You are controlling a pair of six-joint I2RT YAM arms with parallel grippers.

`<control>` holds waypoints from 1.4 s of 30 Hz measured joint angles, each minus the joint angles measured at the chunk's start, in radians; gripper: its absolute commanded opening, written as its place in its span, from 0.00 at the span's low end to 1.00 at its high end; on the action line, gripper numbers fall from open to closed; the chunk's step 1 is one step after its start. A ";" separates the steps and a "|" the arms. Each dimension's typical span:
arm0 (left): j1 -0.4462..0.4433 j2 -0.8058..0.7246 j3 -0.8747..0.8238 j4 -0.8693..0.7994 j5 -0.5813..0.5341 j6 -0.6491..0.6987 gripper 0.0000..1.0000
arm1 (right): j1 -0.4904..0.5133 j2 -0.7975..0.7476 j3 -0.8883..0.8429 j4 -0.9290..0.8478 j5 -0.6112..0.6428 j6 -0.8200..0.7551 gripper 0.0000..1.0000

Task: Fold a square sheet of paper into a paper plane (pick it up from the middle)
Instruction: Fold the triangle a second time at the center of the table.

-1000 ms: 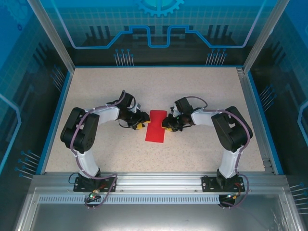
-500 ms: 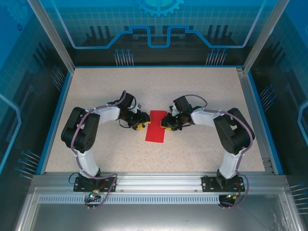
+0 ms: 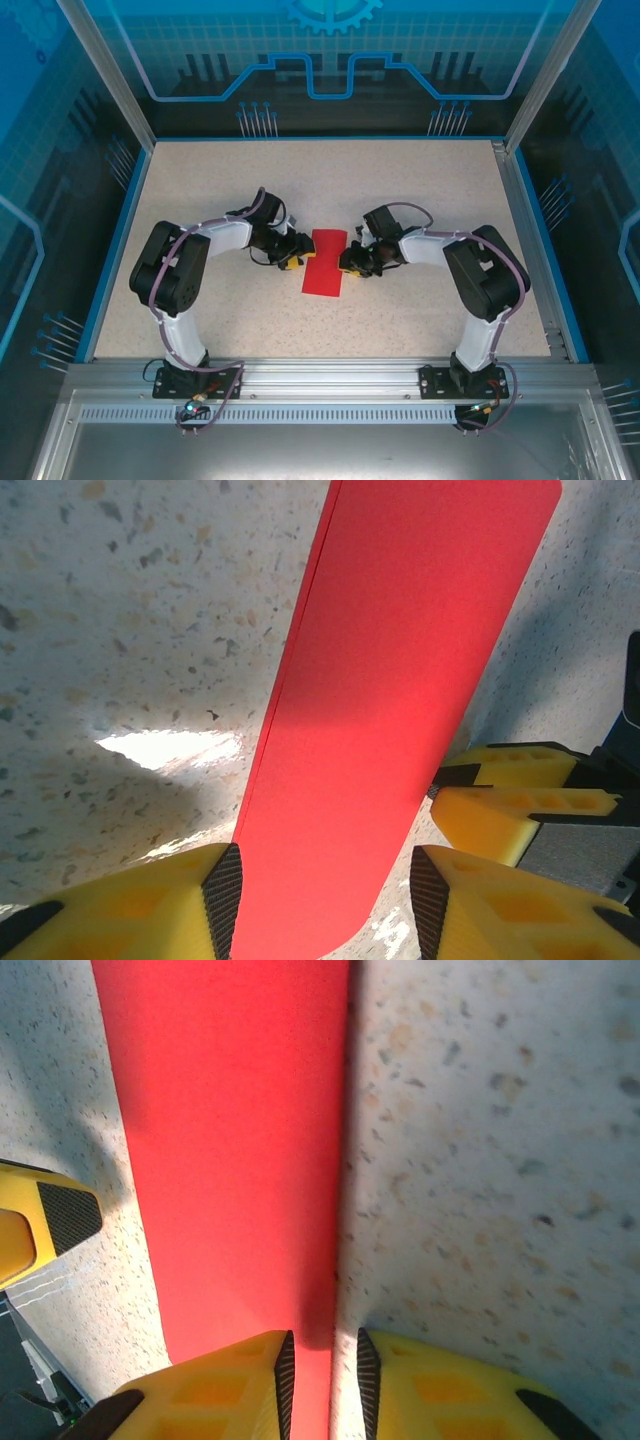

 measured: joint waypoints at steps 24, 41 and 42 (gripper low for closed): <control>0.000 0.000 0.008 -0.026 -0.001 0.004 0.51 | -0.003 0.039 0.010 0.031 -0.055 0.000 0.26; -0.009 0.036 0.040 -0.058 0.000 0.016 0.52 | -0.013 0.039 -0.004 0.057 -0.080 0.000 0.26; -0.012 0.037 0.042 -0.062 0.000 0.021 0.52 | -0.013 0.039 -0.004 0.057 -0.080 0.000 0.26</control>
